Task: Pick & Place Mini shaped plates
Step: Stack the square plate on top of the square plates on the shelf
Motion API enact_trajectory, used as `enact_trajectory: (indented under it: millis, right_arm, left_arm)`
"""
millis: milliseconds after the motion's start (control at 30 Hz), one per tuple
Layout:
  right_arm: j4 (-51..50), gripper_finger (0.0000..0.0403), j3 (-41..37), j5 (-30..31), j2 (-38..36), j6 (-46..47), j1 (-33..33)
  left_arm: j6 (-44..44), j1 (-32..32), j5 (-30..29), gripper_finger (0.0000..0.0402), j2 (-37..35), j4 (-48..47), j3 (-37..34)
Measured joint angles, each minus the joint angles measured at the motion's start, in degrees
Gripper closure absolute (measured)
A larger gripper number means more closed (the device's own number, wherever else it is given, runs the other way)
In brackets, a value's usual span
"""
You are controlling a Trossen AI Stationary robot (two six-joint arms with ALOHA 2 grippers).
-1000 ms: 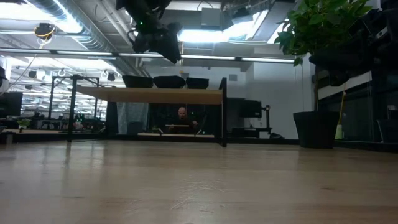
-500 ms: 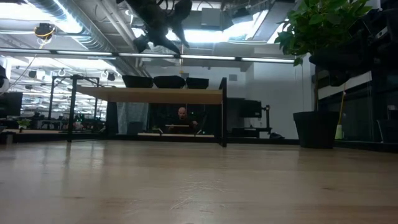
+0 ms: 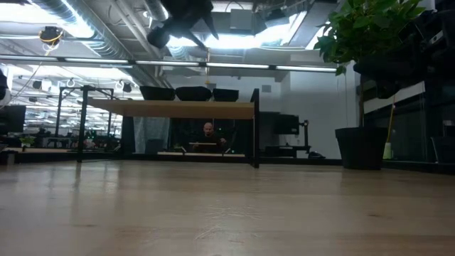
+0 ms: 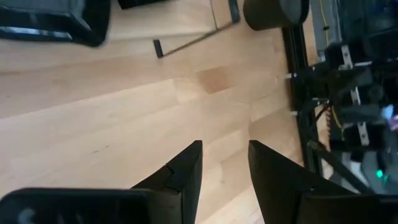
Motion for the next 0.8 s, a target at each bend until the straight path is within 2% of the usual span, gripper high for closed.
enact_trajectory:
  millis: [133, 333, 433, 633, 800]
  right_arm:
    - [0.00, 0.0300, 0.00, 0.00, 0.00, 0.00, -0.02]
    - [0.00, 0.0300, 0.00, 0.00, 0.00, 0.00, -0.01]
    - [0.00, 0.0300, 0.00, -0.01, 0.00, 0.00, 0.00]
    - [0.00, 0.0300, 0.00, -0.02, 0.00, 0.00, 0.00]
    - [0.00, 0.0300, -0.01, -0.02, 0.00, 0.00, -0.01]
  left_arm:
    - [-2.58, -5.65, -6.33, 0.0279, 0.00, -0.02, 0.00]
    - [-14.48, -14.07, -15.32, 0.0279, 0.22, -0.66, 0.00]
    - [-20.56, -18.00, -17.83, 0.0279, 1.24, -1.35, -0.02]
    - [-35.58, -24.21, -17.47, 0.0279, 4.76, -4.26, -0.02]
    - [-46.56, -27.24, -11.81, 0.0279, 7.68, -6.60, -0.02]
